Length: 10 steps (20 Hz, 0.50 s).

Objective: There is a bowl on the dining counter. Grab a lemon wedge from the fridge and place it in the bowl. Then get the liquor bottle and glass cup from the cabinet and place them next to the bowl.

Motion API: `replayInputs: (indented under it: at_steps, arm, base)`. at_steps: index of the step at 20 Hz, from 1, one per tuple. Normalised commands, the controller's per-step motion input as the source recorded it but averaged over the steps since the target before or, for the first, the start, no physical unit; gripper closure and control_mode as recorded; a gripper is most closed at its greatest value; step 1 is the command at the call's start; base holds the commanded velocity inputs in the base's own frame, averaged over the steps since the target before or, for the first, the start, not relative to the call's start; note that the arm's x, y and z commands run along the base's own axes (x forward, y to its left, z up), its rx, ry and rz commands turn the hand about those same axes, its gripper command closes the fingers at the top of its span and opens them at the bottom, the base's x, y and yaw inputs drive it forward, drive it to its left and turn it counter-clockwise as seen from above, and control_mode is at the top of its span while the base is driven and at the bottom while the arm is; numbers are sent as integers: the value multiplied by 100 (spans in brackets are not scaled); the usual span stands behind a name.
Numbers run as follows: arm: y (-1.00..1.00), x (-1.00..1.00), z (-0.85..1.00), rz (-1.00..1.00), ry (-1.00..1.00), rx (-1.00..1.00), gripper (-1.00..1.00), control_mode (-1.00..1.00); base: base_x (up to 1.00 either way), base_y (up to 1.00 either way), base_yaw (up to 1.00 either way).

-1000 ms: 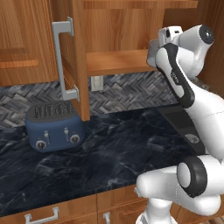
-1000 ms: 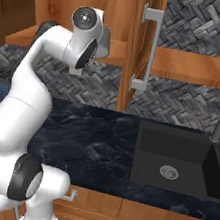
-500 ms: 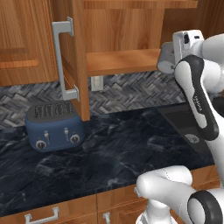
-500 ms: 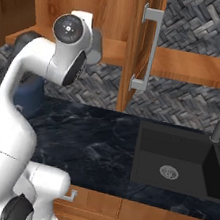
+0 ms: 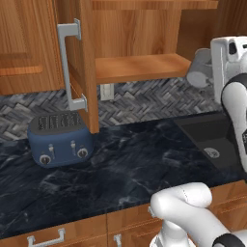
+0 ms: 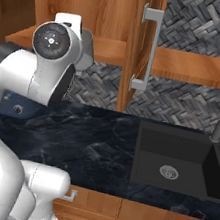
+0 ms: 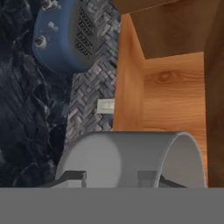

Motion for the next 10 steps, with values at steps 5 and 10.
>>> replayInputs:
  at_steps: [5,10]
  arm:
    - [0,-70,14,4,1,0,100,-100]
    - [0,-68,-1,4,5,0,100,-100]
  base:
    - [0,0,0]
    - [0,0,0]
